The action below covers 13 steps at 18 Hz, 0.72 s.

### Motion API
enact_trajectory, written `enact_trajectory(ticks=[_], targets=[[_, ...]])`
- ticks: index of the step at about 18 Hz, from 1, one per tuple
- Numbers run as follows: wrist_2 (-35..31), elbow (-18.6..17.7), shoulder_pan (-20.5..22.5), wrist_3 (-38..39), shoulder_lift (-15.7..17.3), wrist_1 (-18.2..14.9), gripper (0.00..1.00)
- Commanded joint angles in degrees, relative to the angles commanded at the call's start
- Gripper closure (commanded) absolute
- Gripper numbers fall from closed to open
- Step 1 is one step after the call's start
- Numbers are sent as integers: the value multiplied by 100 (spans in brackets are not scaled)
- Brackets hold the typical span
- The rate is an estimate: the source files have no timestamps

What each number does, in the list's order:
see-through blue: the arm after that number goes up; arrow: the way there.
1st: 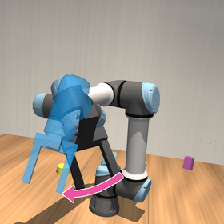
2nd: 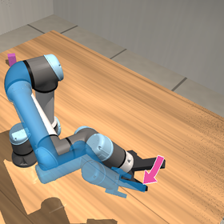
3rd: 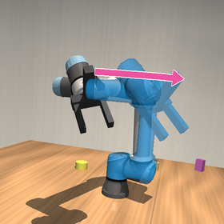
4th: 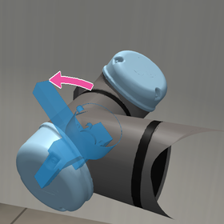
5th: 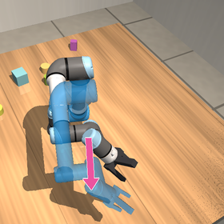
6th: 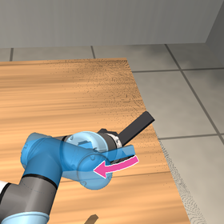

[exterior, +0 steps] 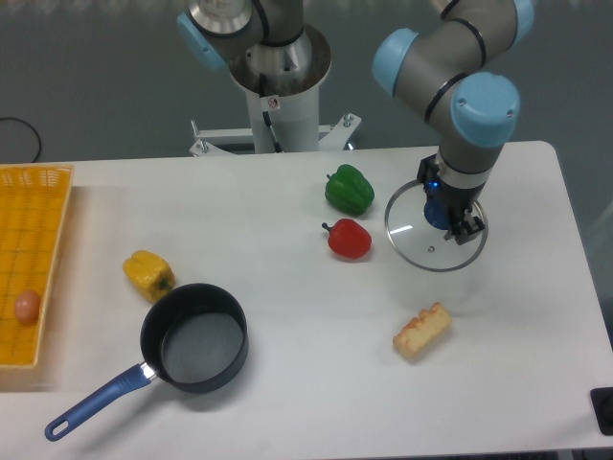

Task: Place the lid on the table
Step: 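Carry the clear glass lid by its knob away from the peppers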

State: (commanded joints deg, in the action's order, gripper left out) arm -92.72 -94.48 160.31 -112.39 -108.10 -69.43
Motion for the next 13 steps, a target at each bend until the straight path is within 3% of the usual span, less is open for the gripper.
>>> enact_trajectory(ticks=[4,8,13], targets=[[9,0,18,-300,-132,35,35],[17,26,9,-327,-386,535,35],[26,44,79,-582,-527,729,35]])
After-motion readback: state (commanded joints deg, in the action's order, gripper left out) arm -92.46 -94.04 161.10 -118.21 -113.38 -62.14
